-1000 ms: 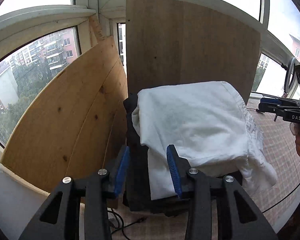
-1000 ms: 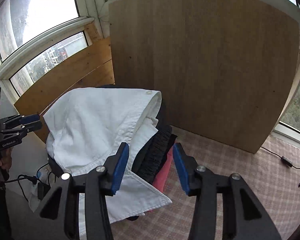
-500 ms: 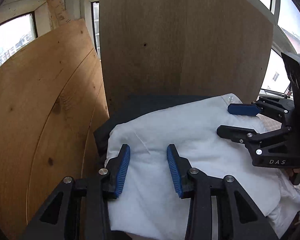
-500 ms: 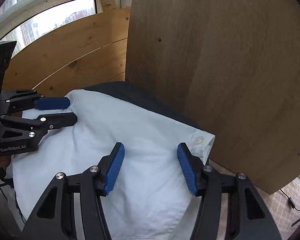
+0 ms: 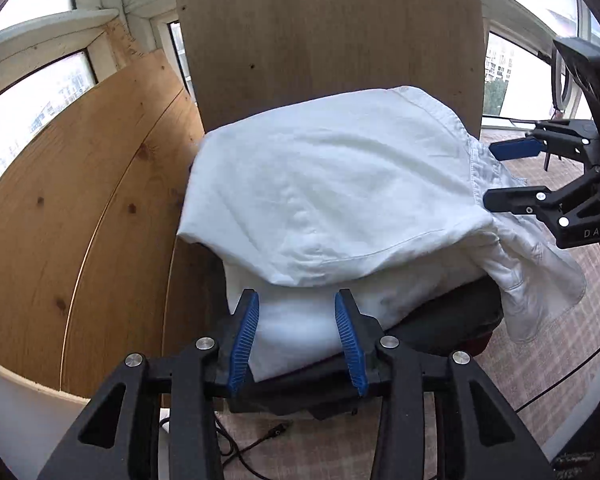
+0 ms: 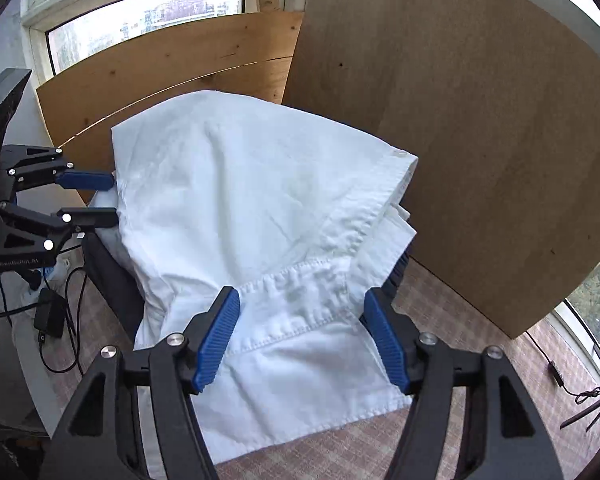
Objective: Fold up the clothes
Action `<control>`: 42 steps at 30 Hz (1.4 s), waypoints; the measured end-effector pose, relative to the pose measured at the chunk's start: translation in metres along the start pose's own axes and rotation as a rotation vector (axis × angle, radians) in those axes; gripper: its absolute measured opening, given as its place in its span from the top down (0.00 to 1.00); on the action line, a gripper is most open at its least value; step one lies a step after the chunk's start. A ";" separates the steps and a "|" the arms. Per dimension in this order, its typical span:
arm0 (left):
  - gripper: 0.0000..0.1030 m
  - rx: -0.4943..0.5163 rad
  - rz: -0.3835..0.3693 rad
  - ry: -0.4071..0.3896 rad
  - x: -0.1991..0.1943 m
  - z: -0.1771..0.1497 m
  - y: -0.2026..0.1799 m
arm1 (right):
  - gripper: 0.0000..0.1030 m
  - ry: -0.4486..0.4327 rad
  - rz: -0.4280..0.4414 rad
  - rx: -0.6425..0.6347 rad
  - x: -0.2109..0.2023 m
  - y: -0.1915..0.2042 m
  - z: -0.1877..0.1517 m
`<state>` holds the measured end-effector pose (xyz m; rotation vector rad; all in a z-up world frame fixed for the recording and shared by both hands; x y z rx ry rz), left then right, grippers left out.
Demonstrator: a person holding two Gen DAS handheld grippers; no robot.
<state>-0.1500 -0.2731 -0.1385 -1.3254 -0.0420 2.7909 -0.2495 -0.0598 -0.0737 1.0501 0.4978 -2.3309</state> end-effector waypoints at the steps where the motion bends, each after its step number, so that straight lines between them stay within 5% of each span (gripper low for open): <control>1: 0.64 -0.043 0.007 -0.011 -0.009 -0.003 0.009 | 0.38 0.015 -0.009 0.003 -0.005 -0.002 -0.010; 5: 0.63 -0.191 -0.018 -0.045 -0.047 -0.023 0.030 | 0.36 0.018 -0.038 0.129 -0.041 -0.015 -0.053; 9: 0.33 -0.236 -0.030 -0.055 -0.066 -0.051 0.003 | 0.25 0.068 -0.109 0.245 -0.061 -0.008 -0.101; 11: 0.32 -0.255 -0.020 -0.045 -0.065 -0.063 -0.015 | 0.25 0.127 -0.144 0.266 -0.058 0.000 -0.120; 17: 0.27 -0.311 -0.042 0.016 -0.056 -0.091 -0.061 | 0.25 0.172 0.017 0.403 -0.064 0.018 -0.171; 20: 0.27 -0.338 -0.048 0.045 -0.053 -0.105 -0.084 | 0.25 0.180 -0.035 0.409 -0.078 0.025 -0.184; 30: 0.27 -0.410 0.140 0.053 -0.105 -0.144 -0.134 | 0.25 0.117 -0.122 0.320 -0.151 0.033 -0.226; 42: 0.26 -0.443 0.127 0.052 -0.159 -0.186 -0.222 | 0.25 0.090 -0.161 0.296 -0.233 0.012 -0.311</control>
Point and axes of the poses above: each gripper's, at about its wrist camera, not at the fingertips, and x roughly the way its jaws point, y to its left, z to its top, the point moved 1 cm from there along x, roughly the way its jaws point, and after that the axes turned 9 degrees about -x, right-handed, at the moved point
